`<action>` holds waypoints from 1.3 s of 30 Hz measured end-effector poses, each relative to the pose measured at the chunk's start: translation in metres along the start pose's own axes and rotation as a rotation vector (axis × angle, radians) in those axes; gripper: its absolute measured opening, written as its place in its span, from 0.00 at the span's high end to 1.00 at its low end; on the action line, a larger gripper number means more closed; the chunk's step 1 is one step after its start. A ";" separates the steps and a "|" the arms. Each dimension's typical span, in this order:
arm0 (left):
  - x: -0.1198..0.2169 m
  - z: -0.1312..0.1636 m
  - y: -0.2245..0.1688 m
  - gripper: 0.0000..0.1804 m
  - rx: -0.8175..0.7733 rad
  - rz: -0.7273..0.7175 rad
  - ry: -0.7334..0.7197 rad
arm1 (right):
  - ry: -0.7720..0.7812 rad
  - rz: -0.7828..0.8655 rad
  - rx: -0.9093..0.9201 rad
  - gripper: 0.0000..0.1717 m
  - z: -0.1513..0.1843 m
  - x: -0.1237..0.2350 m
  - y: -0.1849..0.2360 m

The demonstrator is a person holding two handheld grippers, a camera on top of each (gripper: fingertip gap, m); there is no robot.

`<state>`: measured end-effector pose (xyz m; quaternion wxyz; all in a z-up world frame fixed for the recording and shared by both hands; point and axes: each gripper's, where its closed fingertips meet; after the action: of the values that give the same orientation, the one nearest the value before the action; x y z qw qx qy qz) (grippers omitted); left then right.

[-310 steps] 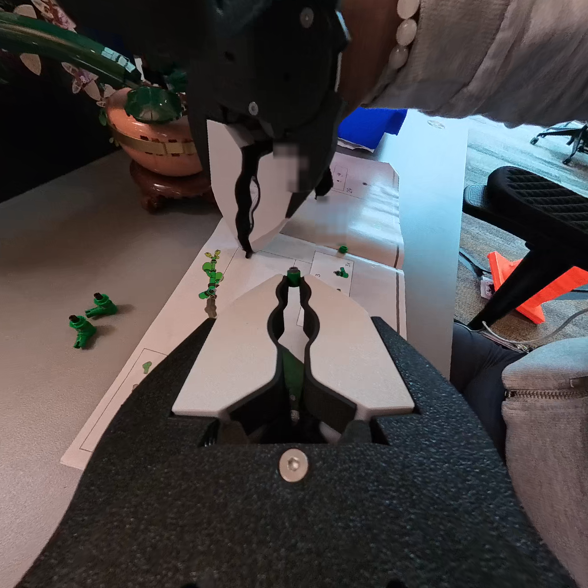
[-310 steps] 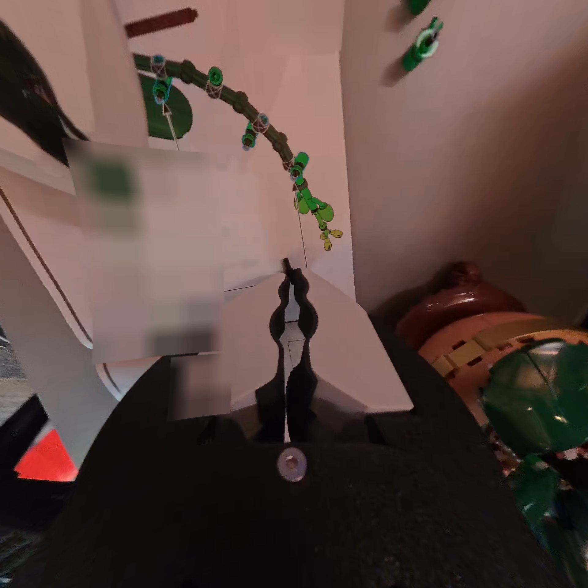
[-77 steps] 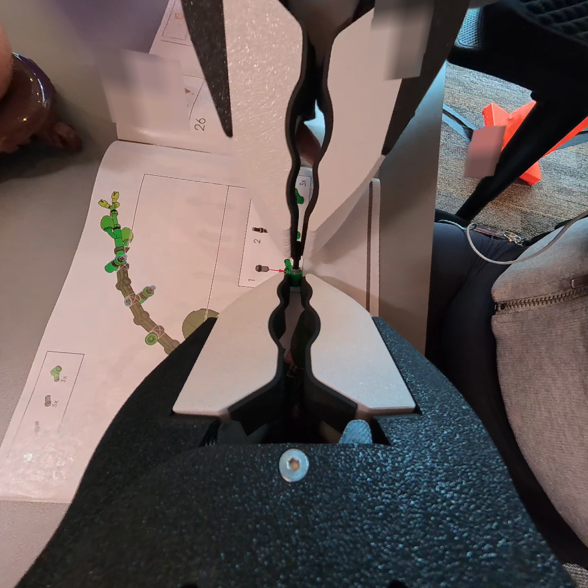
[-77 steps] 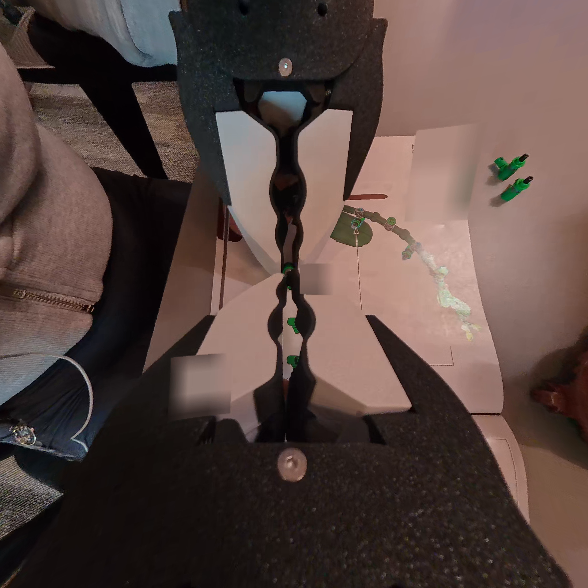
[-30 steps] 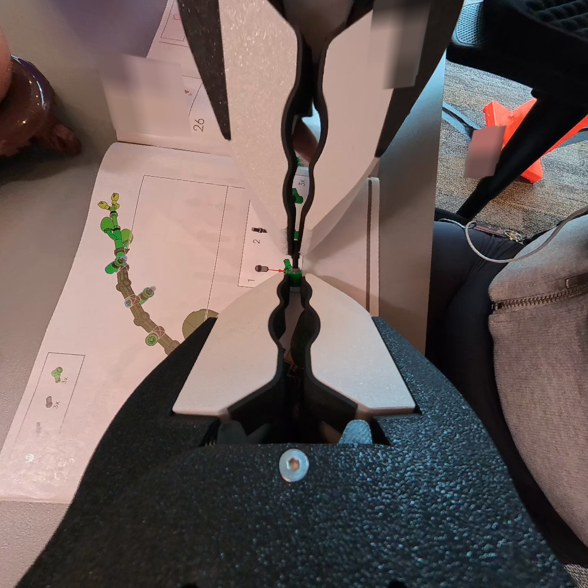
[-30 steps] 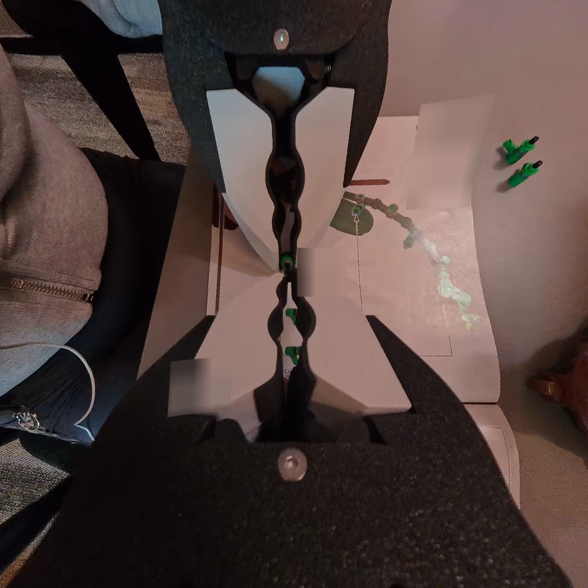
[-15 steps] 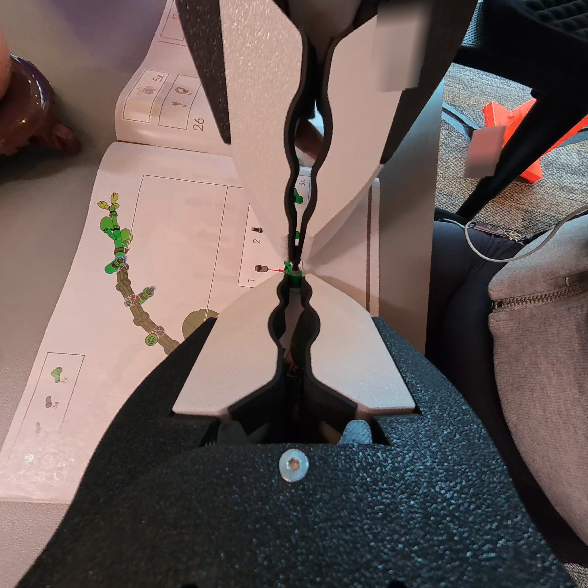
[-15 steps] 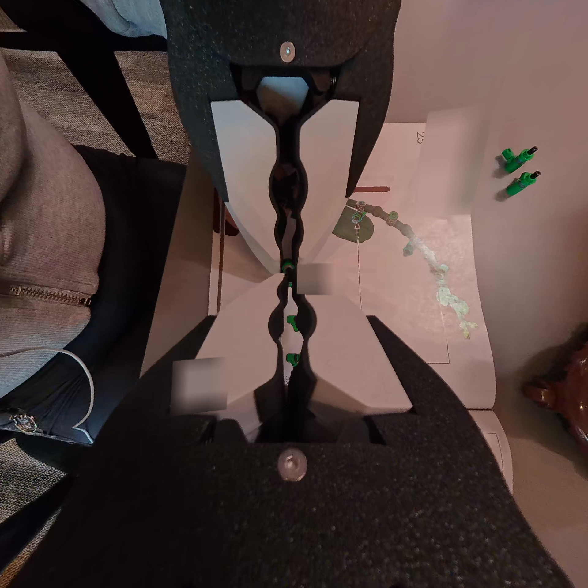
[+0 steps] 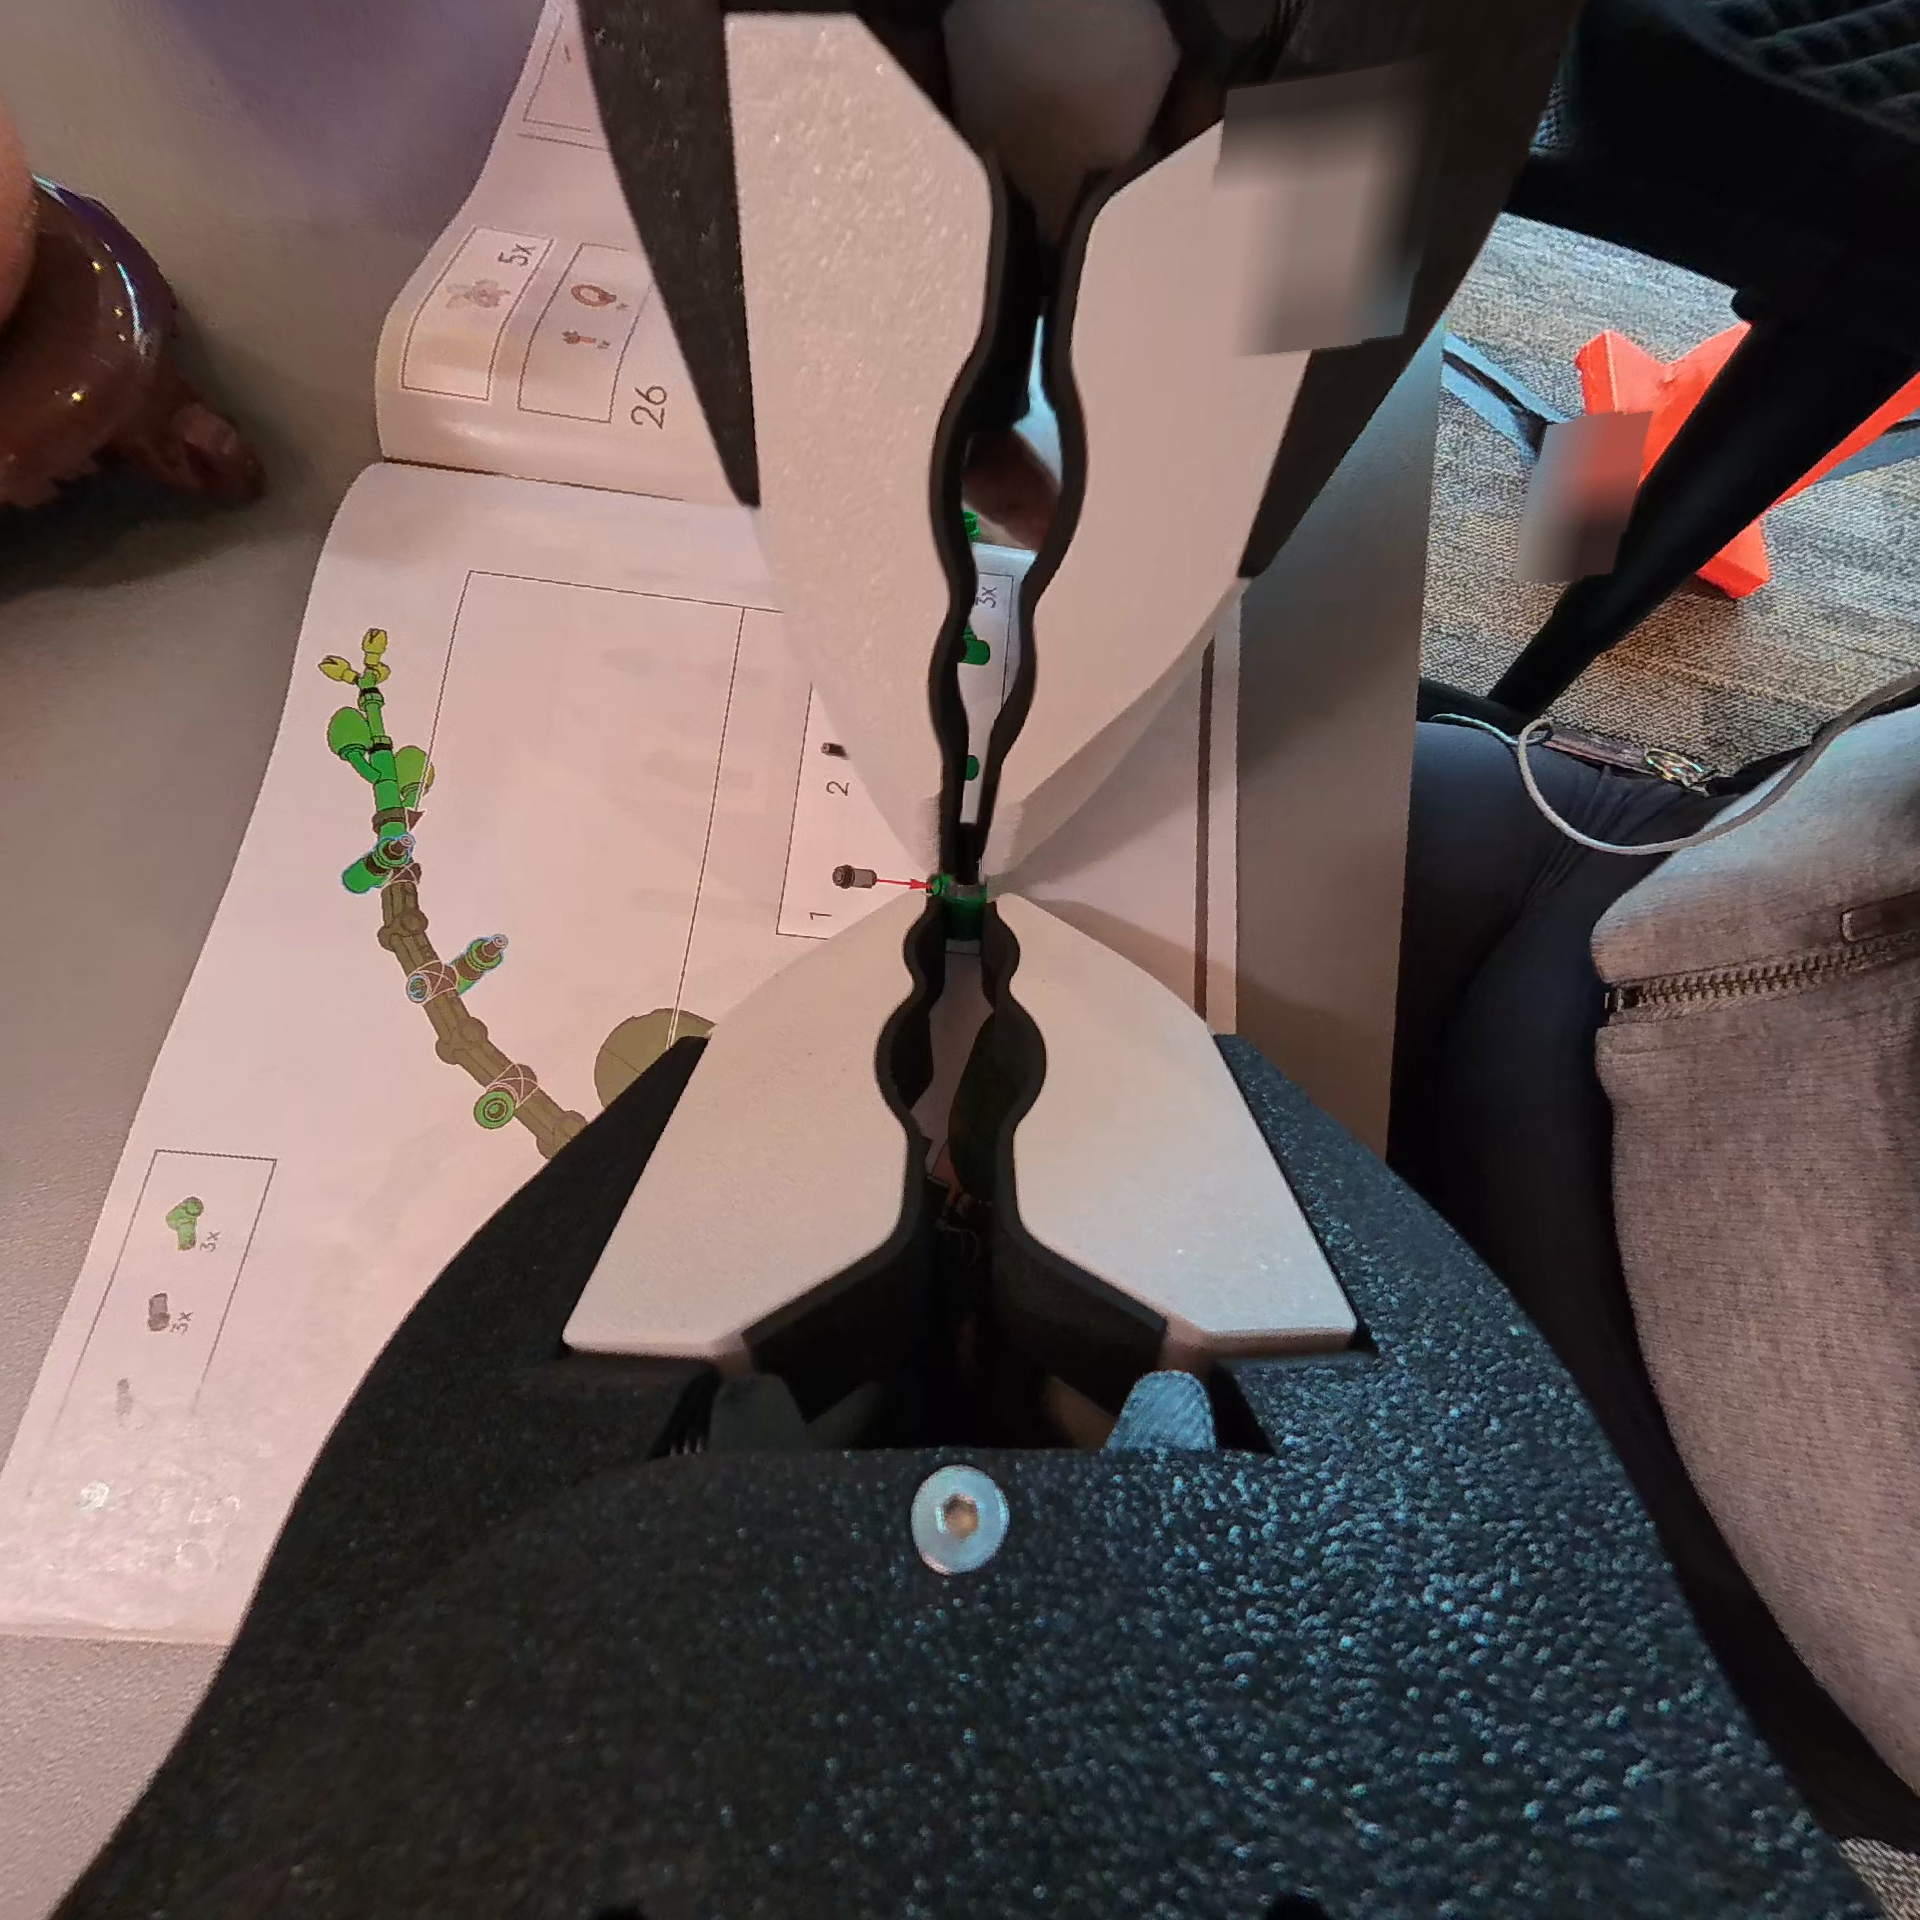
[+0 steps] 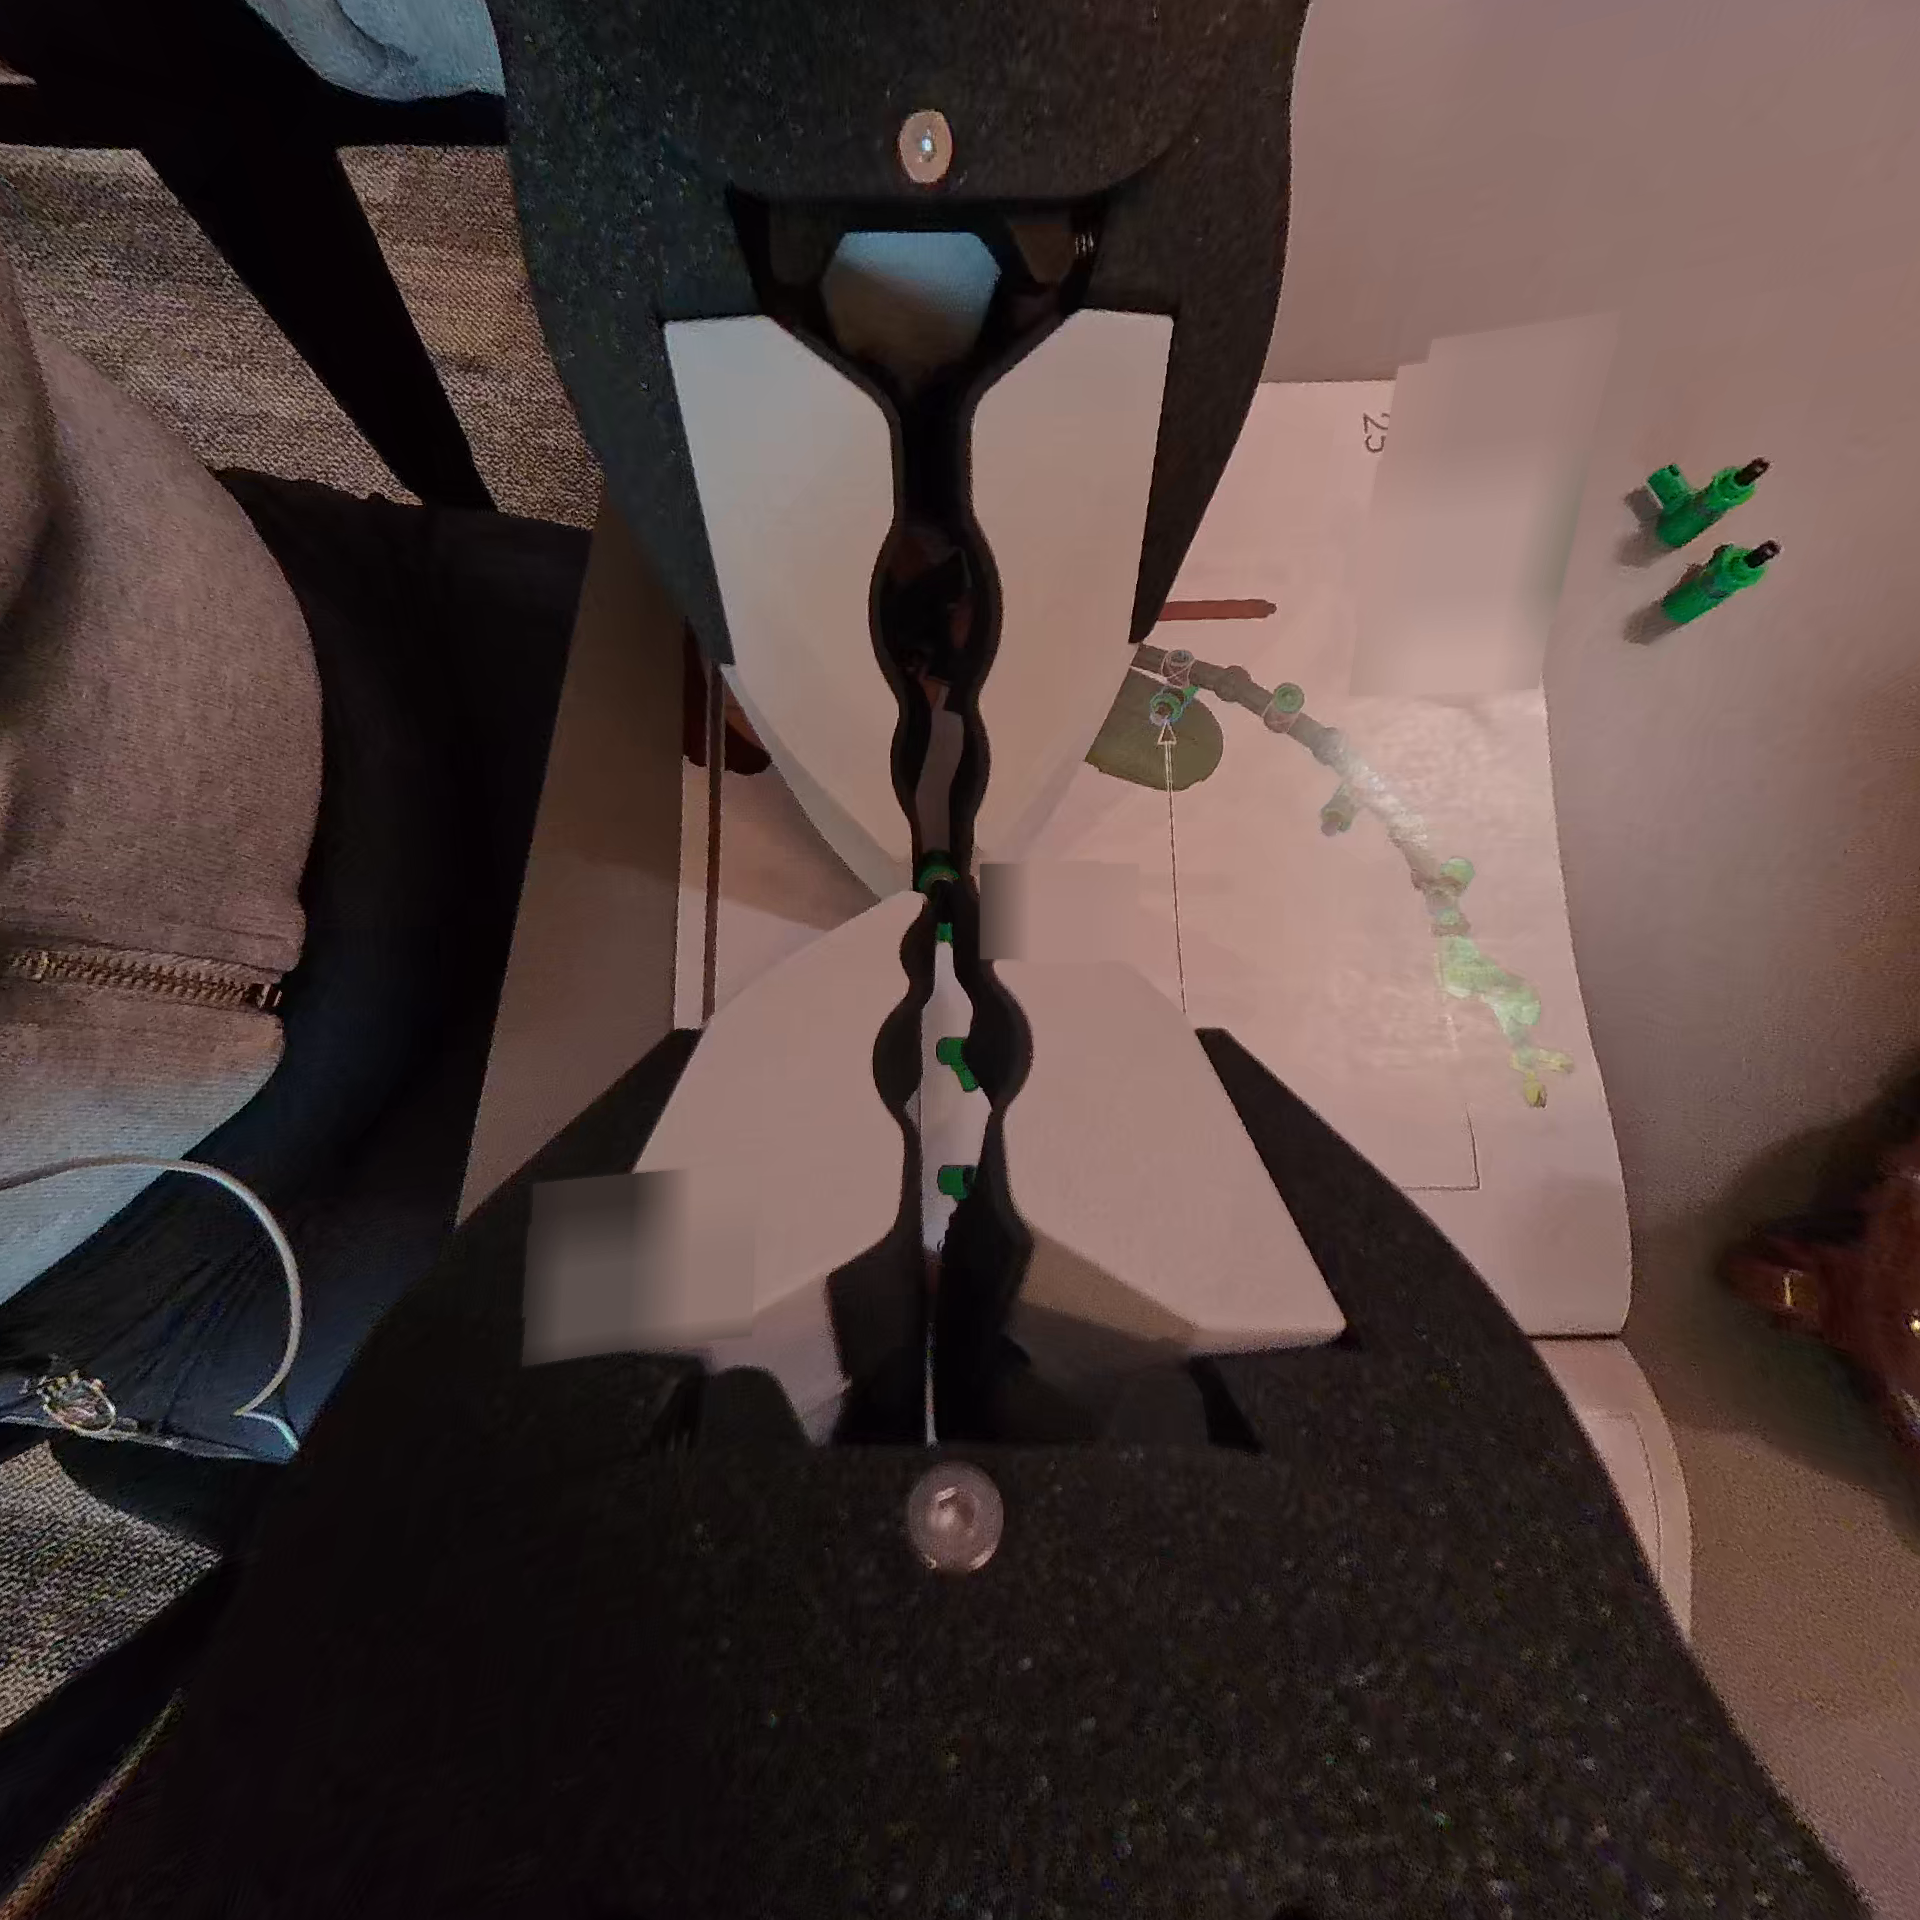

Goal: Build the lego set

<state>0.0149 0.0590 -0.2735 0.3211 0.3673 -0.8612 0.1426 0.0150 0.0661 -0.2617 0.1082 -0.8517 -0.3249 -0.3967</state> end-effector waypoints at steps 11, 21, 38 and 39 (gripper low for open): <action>-0.001 0.000 0.001 0.97 -0.006 -0.006 0.000 | 0.085 0.126 -0.157 0.89 0.044 0.072 -0.004; 0.000 0.000 0.001 0.97 -0.003 -0.003 0.000 | 0.094 0.170 -0.167 0.91 0.059 0.063 -0.008; 0.000 0.000 0.001 0.97 -0.002 -0.001 0.000 | 0.039 0.049 -0.155 1.00 0.047 0.044 -0.006; 0.000 0.000 0.001 0.97 -0.003 -0.001 0.000 | -0.018 -0.022 -0.228 1.00 0.040 0.046 -0.002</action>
<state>0.0146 0.0596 -0.2736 0.3216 0.3675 -0.8611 0.1413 0.0594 0.1072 -0.2535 0.0031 -0.8583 -0.2881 -0.4247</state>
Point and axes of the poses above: each gripper's, where its closed fingertips meet, x back along the fingers, z out of its underside, y = z × x across the jaws, and after that the axes turned 6 degrees about -x, right-handed
